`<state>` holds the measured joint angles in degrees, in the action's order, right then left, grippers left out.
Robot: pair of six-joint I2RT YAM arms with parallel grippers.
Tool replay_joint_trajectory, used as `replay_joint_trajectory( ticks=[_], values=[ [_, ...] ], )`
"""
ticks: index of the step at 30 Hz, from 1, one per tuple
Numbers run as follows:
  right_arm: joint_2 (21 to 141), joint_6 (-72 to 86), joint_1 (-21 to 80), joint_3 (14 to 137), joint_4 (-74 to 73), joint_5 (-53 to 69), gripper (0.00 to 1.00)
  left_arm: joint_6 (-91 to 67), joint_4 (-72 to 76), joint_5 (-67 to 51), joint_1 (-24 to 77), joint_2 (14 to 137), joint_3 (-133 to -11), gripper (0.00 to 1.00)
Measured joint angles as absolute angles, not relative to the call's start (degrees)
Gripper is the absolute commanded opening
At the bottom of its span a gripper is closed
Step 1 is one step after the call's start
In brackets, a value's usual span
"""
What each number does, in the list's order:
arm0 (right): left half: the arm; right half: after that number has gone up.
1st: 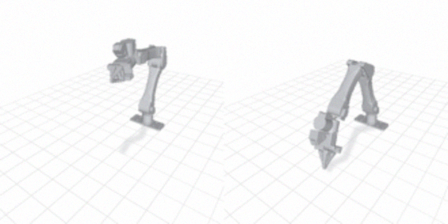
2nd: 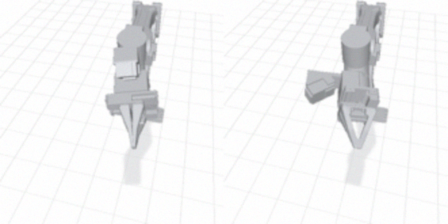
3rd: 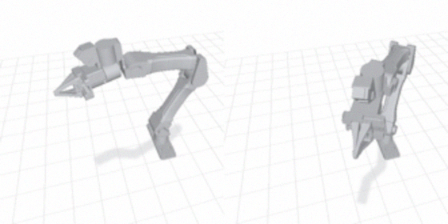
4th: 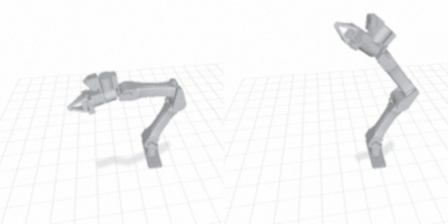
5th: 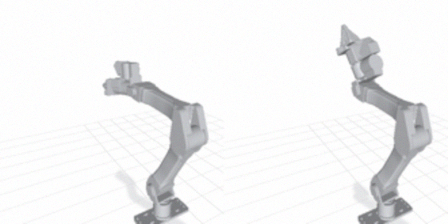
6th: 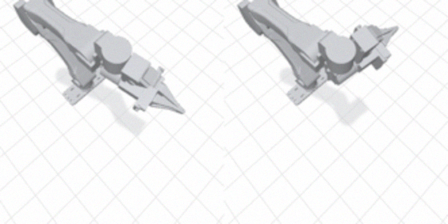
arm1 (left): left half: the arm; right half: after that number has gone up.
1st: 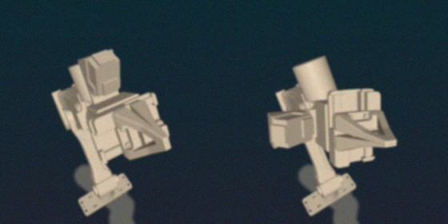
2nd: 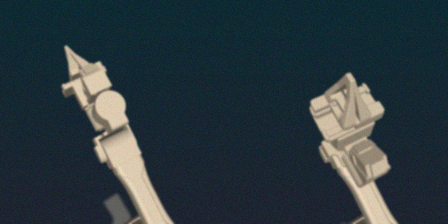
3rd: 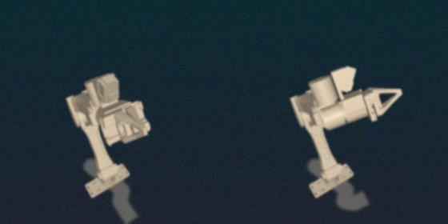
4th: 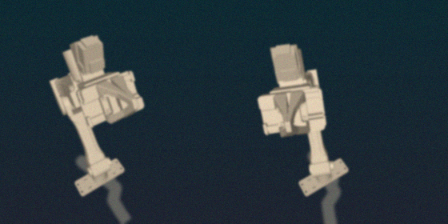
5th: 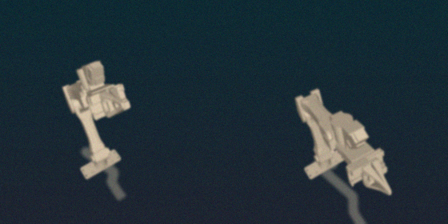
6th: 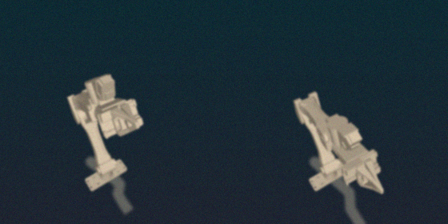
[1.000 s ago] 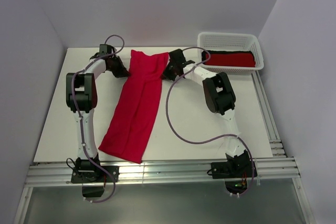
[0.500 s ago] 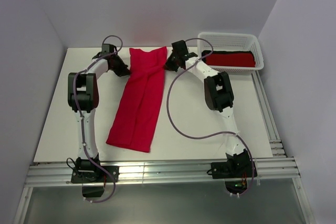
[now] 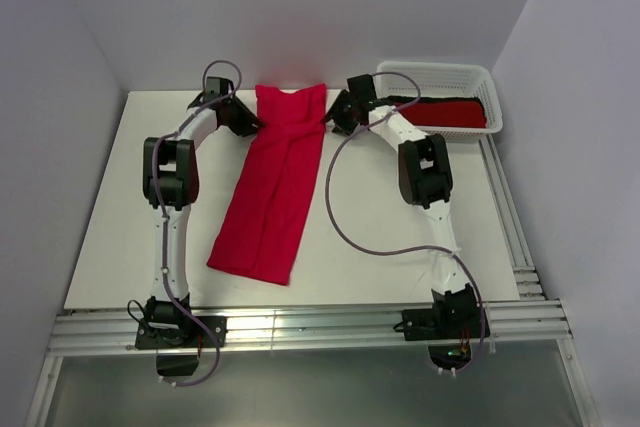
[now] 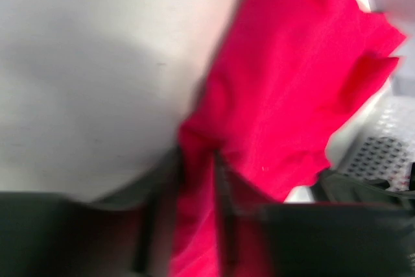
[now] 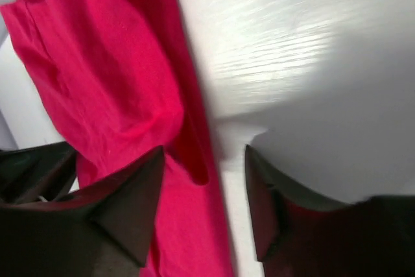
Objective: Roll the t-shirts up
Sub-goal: Fold the tshirt
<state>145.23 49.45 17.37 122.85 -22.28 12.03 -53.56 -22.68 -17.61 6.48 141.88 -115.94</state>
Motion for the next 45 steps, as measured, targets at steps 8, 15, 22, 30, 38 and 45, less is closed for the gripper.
replay_joint_trajectory(
  ticks=[8,15,22,30,38,45],
  values=[
    [133.08,45.98,16.86,105.93,-18.46,13.54,0.69,-50.09,-25.85,-15.05,4.95,136.18,-113.97,0.76],
    [108.18,45.5,23.03,78.7,-16.32,13.17,0.68,-44.49,-30.11,-11.31,0.95,110.91,-87.57,0.73],
    [95.81,50.19,39.83,60.95,-14.61,14.0,0.67,-42.04,-34.09,-10.66,1.87,86.76,-60.14,0.72],
    [94.56,61.25,56.23,51.24,-13.91,10.35,0.64,-39.68,-43.92,-5.56,3.4,78.83,-49.32,0.7],
    [96.12,69.89,65.52,50.96,-8.08,8.45,0.44,-39.83,-48.03,-1.85,4.84,79.44,-49.63,0.66],
    [97.65,74.15,66.39,49.23,-6.22,7.53,0.34,-40.27,-48.1,-1.58,4.86,79.46,-49.58,0.65]
  ],
)
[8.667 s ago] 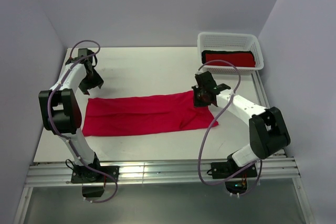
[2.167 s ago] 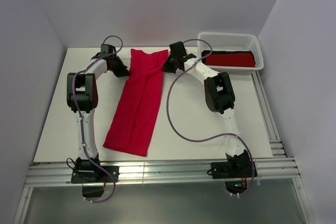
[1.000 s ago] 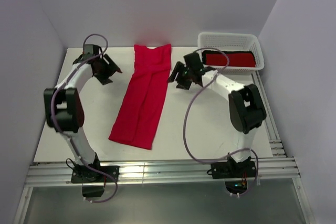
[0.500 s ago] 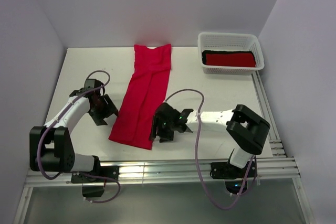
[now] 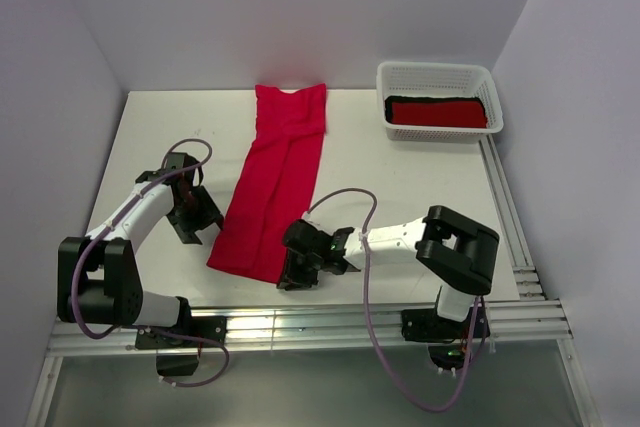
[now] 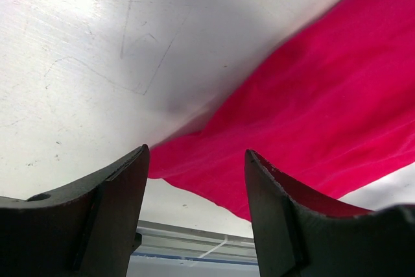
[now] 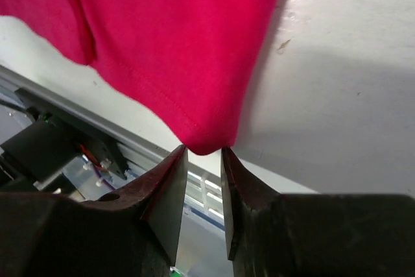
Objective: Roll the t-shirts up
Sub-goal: Fold the tshirt
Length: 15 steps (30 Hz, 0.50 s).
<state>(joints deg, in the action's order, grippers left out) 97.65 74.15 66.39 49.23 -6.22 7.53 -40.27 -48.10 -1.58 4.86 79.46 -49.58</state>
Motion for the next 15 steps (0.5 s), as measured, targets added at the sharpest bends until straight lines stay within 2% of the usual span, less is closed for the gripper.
replay_joint_trajectory(
  ticks=[3,5,6,12,15],
  values=[
    [98.43,74.87,66.39,49.19,-5.82,7.42,0.41,-40.36,-48.14,-1.54,4.86,79.46,-49.58,0.66],
    [98.63,75.33,66.32,49.58,-5.52,7.51,0.6,-40.64,-48.21,-1.54,4.86,79.44,-49.58,0.66],
    [98.63,75.29,66.24,49.89,-5.02,7.75,0.63,-40.82,-48.31,-1.52,4.86,79.44,-49.58,0.66],
    [98.85,74.89,65.52,51.0,-5.61,7.57,0.62,-41.32,-48.62,-1.41,4.86,79.44,-49.58,0.66],
    [99.59,74.7,64.93,51.72,-6.13,7.64,0.55,-41.43,-48.73,-1.41,4.86,79.44,-49.58,0.65]
  ],
)
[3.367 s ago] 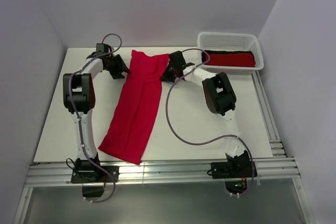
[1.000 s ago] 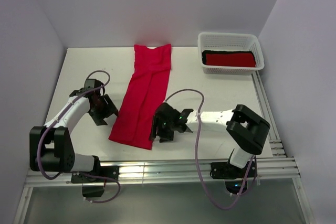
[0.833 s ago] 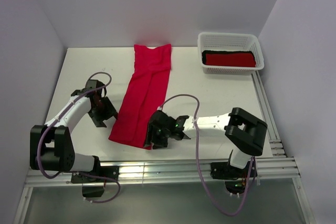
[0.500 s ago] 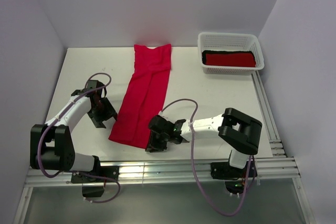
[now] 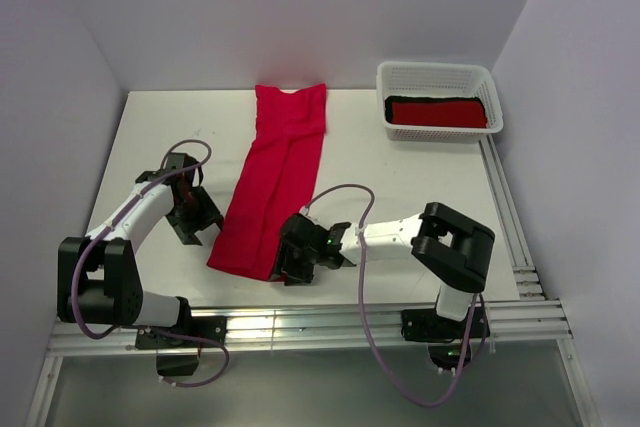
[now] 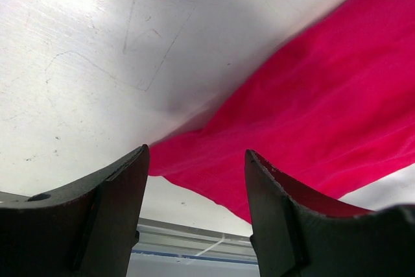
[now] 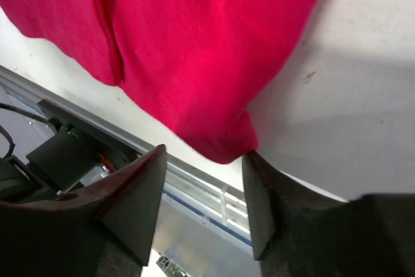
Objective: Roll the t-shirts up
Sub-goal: Fold the tshirt, then roll the tshirt
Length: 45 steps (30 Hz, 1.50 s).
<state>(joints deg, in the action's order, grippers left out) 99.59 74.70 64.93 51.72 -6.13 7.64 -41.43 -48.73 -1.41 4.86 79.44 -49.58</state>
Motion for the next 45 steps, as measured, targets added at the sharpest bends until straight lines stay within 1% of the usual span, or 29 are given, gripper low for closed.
replay_joint_trajectory(
  ticks=[1,3,4,6,7,12,21,27,29,30,31,32,33,34,40,45],
  values=[
    [99.72,74.63,64.84,51.86,-6.24,7.62,0.46,-41.5,-48.73,-1.41,4.86,79.44,-49.58,0.66],
    [100.14,74.32,64.62,52.01,-7.03,7.25,0.3,-41.67,-48.66,-1.45,4.86,79.44,-49.5,0.65],
    [100.44,74.3,64.42,52.07,-7.46,7.18,0.17,-41.76,-48.53,-1.5,4.89,79.42,-49.32,0.65],
    [100.77,74.15,63.99,52.14,-8.32,7.07,0.03,-42.09,-48.29,-1.67,5.02,79.31,-48.56,0.64],
    [100.77,74.06,63.68,52.07,-8.69,7.05,0.0,-42.37,-48.23,-1.74,5.17,79.31,-48.12,0.64],
    [97.65,73.78,61.63,48.36,-8.64,7.97,0.0,-44.58,-47.86,-2.81,7.25,78.94,-46.04,0.63],
    [88.92,64.31,54.92,43.16,-19.42,9.61,0.0,-50.61,-47.27,-4.69,15.2,73.49,-45.3,0.7],
    [81.01,60.25,54.11,34.7,-20.18,13.65,0.0,-57.95,-44.88,-5.41,25.61,70.02,-43.75,0.7],
    [78.22,59.88,54.11,31.99,-19.99,15.03,0.04,-60.62,-44.27,-5.74,30.11,68.53,-42.35,0.71],
    [76.97,59.81,54.13,30.83,-19.92,15.66,0.22,-61.98,-44.12,-5.74,32.03,68.1,-41.71,0.71],
    [75.66,59.88,54.13,29.8,-19.92,16.05,0.32,-63.51,-43.83,-5.74,34.48,67.72,-40.91,0.71],
    [74.46,59.68,54.17,29.08,-20.18,16.45,0.4,-64.6,-43.62,-5.74,35.94,67.53,-40.32,0.71],
    [73.21,59.31,54.24,28.64,-20.71,16.67,0.53,-66.15,-43.35,-5.74,37.93,67.22,-39.53,0.71],
    [71.94,59.16,54.24,28.49,-21.37,16.56,0.57,-67.53,-42.92,-5.72,39.66,66.83,-38.72,0.7],
    [65.1,56.77,53.89,28.49,-24.64,15.53,0.58,-73.73,-42.26,-4.6,47.99,65.56,-36.69,0.69],
    [61.28,54.94,51.72,26.61,-24.56,14.85,0.57,-75.77,-42.28,-2.98,50.89,65.47,-36.53,0.66]
  ],
)
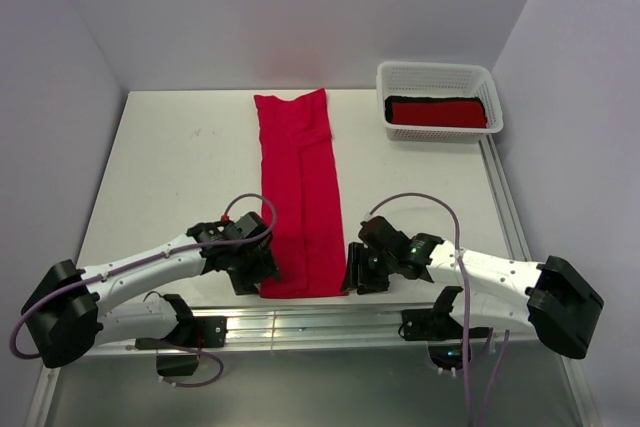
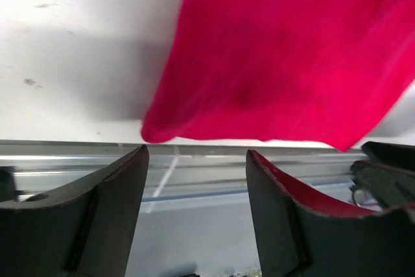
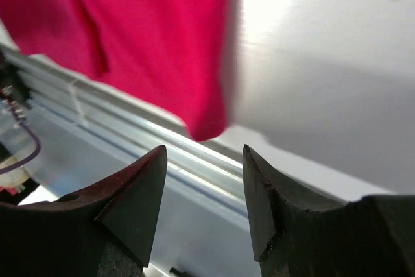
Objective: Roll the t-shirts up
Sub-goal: Roll the tshirt
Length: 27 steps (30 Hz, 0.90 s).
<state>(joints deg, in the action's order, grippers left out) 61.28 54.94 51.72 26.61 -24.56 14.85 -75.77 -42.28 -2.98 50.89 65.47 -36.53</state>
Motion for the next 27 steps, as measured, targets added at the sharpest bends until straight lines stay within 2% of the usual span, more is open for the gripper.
replay_joint_trajectory(
  ticks=[8,11,15,20,23,25,26,27],
  values=[
    [65.73,51.92,50.19,25.45,-21.43,14.48,0.52,-75.92,-42.26,-0.95,51.09,64.99,-33.01,0.59],
    [66.65,51.31,49.84,25.5,-19.49,14.63,0.5,-76.05,-41.63,-0.49,51.09,63.29,-30.74,0.53],
    [67.81,51.0,49.5,25.5,-17.5,14.9,0.42,-76.31,-40.42,-0.45,51.09,61.91,-27.94,0.46],
    [69.08,50.68,49.45,25.5,-16.01,15.51,0.39,-76.27,-37.28,-0.25,51.09,61.56,-27.4,0.37],
    [69.38,50.48,49.45,25.5,-15.68,15.81,0.35,-76.16,-35.07,-0.4,51.09,63.48,-27.46,0.28],
    [69.6,50.26,49.45,25.5,-15.66,15.88,0.26,-76.14,-33.91,-0.62,51.09,64.84,-28.01,0.21],
    [69.78,50.09,49.45,25.5,-15.7,16.01,0.24,-76.16,-33.32,-0.69,51.09,65.56,-28.25,0.14],
    [70.02,50.09,49.45,25.5,-15.73,16.08,0.15,-76.16,-32.93,-0.78,51.09,66.19,-28.51,0.08]
  ],
)
